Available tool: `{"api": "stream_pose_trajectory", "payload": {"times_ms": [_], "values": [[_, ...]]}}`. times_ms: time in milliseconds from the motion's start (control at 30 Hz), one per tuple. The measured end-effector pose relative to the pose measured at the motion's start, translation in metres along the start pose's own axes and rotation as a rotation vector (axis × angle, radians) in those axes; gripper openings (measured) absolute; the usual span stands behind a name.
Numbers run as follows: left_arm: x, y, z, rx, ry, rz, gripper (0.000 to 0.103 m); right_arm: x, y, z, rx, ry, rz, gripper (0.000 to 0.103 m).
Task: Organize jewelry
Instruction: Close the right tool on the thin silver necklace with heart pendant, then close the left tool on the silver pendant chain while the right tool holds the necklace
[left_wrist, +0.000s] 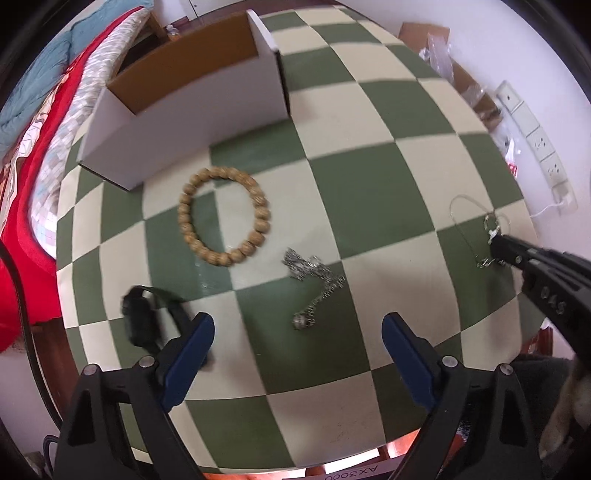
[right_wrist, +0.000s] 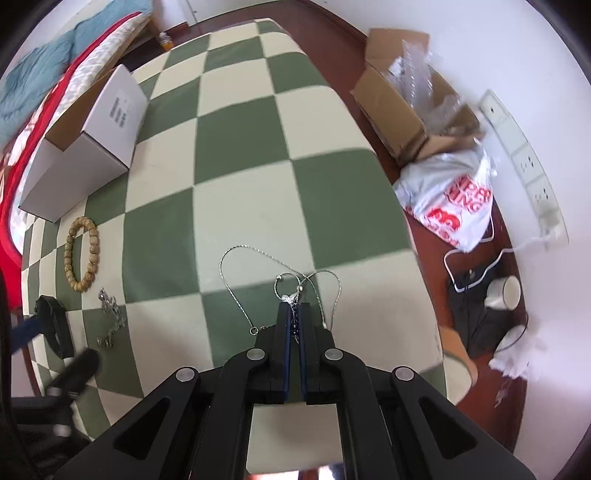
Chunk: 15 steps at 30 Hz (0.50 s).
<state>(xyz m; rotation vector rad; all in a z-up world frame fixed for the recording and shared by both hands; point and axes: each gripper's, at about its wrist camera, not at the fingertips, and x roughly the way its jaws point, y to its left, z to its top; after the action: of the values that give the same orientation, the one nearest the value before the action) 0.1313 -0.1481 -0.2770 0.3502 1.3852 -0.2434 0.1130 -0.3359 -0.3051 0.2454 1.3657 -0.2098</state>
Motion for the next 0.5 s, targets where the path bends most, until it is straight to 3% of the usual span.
{"api": "stream_pose_trajectory", "payload": {"times_ms": [367, 433, 500], "values": [[0.021, 0.0, 0.001, -0.04, 0.024, -0.002, 0.091, 0.002, 0.017, 0.007, -0.008, 0.006, 0.018, 0.004], [0.02, 0.001, 0.002, -0.04, 0.015, -0.019, 0.086, 0.003, 0.02, 0.008, -0.011, 0.005, 0.016, 0.004], [0.017, 0.005, 0.004, -0.046, 0.008, -0.063, 0.068, 0.003, 0.021, 0.009, -0.004, 0.006, 0.02, 0.004]]}}
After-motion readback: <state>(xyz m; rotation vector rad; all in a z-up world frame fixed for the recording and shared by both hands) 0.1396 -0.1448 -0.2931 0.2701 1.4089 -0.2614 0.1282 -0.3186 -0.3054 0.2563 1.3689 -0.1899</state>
